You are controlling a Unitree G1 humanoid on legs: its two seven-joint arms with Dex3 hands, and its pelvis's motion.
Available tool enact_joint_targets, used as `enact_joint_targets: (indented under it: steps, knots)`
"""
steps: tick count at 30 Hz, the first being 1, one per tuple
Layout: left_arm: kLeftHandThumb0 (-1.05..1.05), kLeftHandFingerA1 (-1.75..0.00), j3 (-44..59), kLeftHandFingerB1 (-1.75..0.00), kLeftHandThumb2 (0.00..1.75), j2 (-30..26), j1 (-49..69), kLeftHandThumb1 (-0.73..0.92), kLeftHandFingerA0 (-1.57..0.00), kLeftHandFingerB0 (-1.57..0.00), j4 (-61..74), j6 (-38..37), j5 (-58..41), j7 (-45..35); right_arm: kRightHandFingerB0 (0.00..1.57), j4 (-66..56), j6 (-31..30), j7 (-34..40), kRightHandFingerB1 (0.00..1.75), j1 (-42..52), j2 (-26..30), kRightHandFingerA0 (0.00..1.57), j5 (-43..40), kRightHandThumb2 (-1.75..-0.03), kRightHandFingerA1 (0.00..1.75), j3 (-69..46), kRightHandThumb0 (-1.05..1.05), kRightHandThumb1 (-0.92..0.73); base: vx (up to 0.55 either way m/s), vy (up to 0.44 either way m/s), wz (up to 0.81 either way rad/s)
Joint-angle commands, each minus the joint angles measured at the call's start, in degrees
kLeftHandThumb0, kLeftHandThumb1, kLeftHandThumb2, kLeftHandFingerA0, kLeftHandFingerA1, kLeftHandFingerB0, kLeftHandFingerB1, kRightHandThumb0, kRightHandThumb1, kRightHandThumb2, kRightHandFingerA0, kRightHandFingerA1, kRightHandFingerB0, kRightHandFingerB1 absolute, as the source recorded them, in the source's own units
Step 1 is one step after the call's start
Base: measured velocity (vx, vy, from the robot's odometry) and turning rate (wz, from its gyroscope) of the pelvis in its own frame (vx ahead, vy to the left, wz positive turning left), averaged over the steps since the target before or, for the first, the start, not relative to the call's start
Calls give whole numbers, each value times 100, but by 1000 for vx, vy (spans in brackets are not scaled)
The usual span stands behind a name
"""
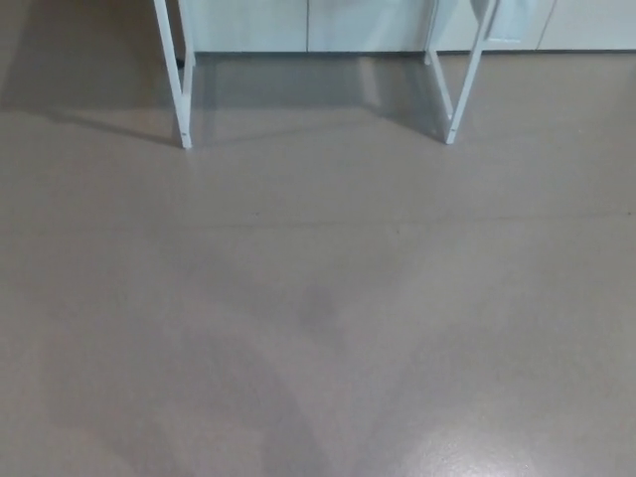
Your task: The robot walk towards a table in front and pick up a black pencil case on the left hand side and put the pencil case into a small container on the right hand side
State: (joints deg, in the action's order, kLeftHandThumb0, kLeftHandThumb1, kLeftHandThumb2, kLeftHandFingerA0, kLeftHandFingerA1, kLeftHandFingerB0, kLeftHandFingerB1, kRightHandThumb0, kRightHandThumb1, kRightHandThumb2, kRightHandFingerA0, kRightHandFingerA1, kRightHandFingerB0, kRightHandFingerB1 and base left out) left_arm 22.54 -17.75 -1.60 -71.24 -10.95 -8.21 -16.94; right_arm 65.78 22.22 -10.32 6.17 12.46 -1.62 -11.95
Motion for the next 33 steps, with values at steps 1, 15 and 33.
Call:
enact_joint_targets:
  steps: [1,15,33]
  knots:
    - [-1,-54,12,-49,83,33,-33,34,-21,-15,69,-59,-120,-37,31,-1,61,130,35,-20,128,46,29,-54,42,29,-34,-47,196,-122,7]
    - [-4,-54,-53,-49,83,7,-107,34,-22,-14,28,-59,-40,-15,28,3,30,79,35,-81,103,42,-44,-54,43,25,-29,-48,186,-142,7]
    - [-3,-57,-78,-50,83,-42,-207,34,-27,-16,-20,14,-96,-38,28,44,79,75,35,-103,81,43,-79,-54,44,5,-28,-49,199,102,-2]
